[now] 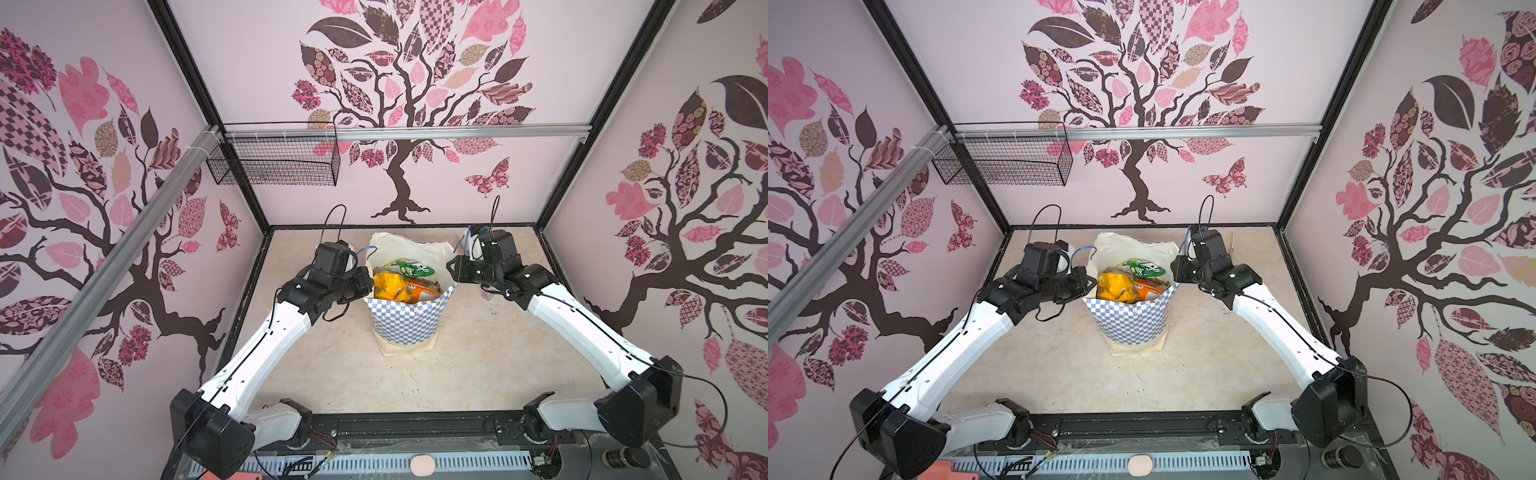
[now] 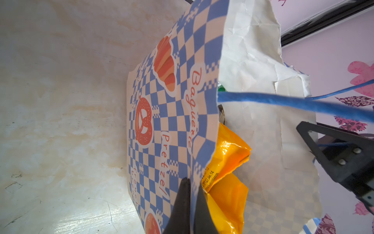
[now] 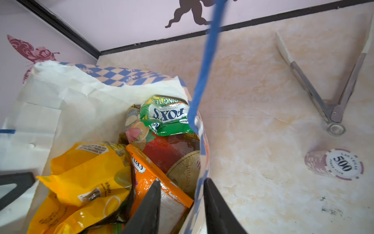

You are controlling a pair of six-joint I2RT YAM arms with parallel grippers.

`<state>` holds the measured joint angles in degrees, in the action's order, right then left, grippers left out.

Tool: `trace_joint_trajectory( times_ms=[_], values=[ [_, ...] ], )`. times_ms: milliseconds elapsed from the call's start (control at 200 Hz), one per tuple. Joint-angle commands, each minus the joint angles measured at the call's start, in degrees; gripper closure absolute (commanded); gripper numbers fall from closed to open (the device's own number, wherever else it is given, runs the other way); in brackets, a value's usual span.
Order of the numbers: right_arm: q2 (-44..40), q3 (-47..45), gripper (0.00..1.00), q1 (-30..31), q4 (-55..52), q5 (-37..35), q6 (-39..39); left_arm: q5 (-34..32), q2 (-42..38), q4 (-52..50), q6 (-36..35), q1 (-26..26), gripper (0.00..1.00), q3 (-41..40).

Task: Take the snacks out of the paper bag
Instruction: Move the paper bag to the center of the table, then pick up the snack from the paper bag.

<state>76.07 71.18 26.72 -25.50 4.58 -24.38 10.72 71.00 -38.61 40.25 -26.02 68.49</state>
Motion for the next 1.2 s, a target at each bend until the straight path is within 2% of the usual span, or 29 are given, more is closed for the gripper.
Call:
trace_joint_trajectory(
  times_ms=[0, 60, 155, 250, 485, 610, 715, 900, 965, 1195],
  values=[
    [-3.0, 0.5, 0.44, 0.3, 1.1, 0.6, 0.3, -1.8, -2.6, 7.8, -0.9, -0.2, 0.81, -0.2],
    [-3.2, 1.5, 0.37, 0.2, 0.7, 0.1, 0.6, -3.7, -3.3, 7.9, -1.5, -0.2, 0.69, -0.8],
    [-3.4, 4.5, 0.33, 0.2, -1.4, -1.8, 0.4, -6.1, -4.8, 7.9, -3.4, -0.2, 0.52, -1.5],
    [-3.8, 7.2, 0.31, 0.2, -2.9, -2.0, 0.5, -9.1, -6.9, 7.2, -6.1, -0.2, 0.43, -1.2],
    [-4.1, 15.8, 0.28, 0.4, -7.6, -0.2, -1.5, -14.5, -12.3, 3.7, -12.6, -0.2, 0.38, 1.3],
    [-2.9, 22.6, 0.27, 3.7, -12.0, -3.8, -0.6, -14.0, -15.6, 0.9, -14.1, -0.2, 0.35, 3.9],
    [-0.2, 29.1, 0.26, 8.0, -16.3, -6.3, 0.6, -11.7, -18.1, -2.2, -15.5, -0.2, 0.32, 6.9],
    [6.6, 37.3, 0.25, 13.1, -22.7, -6.3, 1.9, -4.6, -22.4, -9.0, -22.8, -0.2, 0.24, 12.2],
    [9.1, 39.6, 0.25, 15.6, -24.4, -6.4, 3.0, -3.8, -24.0, -11.3, -24.7, -0.2, 0.18, 13.4],
    [20.0, 46.0, 0.27, 21.6, -28.5, -6.3, 5.0, 0.6, -28.3, -18.1, -32.6, -0.2, 0.12, 12.8]
  ],
)
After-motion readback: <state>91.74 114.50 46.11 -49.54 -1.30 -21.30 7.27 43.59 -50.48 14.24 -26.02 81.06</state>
